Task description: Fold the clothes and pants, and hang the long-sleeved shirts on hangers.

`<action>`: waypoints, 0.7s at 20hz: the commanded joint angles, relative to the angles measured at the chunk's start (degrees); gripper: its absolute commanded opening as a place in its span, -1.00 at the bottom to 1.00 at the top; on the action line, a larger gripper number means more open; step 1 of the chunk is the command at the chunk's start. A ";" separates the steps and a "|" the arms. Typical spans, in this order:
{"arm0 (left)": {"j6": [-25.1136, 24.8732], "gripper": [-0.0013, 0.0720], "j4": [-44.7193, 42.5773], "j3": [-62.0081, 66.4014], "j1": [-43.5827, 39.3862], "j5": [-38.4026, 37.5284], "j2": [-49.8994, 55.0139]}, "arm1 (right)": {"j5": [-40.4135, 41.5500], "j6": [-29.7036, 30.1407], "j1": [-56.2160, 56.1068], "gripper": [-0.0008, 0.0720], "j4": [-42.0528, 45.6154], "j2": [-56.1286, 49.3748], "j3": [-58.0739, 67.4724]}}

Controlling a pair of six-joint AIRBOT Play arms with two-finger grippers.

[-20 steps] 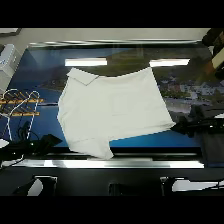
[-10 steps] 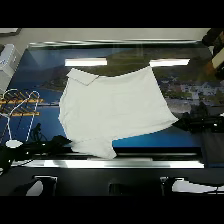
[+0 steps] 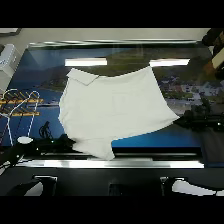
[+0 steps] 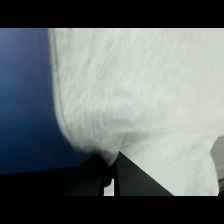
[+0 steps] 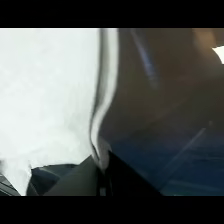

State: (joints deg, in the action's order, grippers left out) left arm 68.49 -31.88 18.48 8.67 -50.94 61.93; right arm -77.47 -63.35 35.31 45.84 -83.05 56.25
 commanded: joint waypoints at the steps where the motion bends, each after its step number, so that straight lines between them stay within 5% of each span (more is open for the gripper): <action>1: 0.04 -0.92 2.16 7.72 -0.61 -0.74 0.37 | 2.12 4.22 -4.00 -0.89 -7.02 3.72 0.50; 7: 4.39 -0.92 -0.94 48.87 -0.46 -3.58 0.37 | 14.60 -3.21 -23.71 -0.89 -2.05 9.29 23.43; 14: 15.08 -0.92 -12.72 100.00 -0.42 -6.27 -2.69 | 12.15 -13.09 -26.67 -0.89 2.82 19.17 68.87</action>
State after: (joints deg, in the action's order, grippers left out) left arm 78.22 -38.54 100.47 8.19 -56.64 60.88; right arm -65.52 -72.12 9.78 46.61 -68.79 110.45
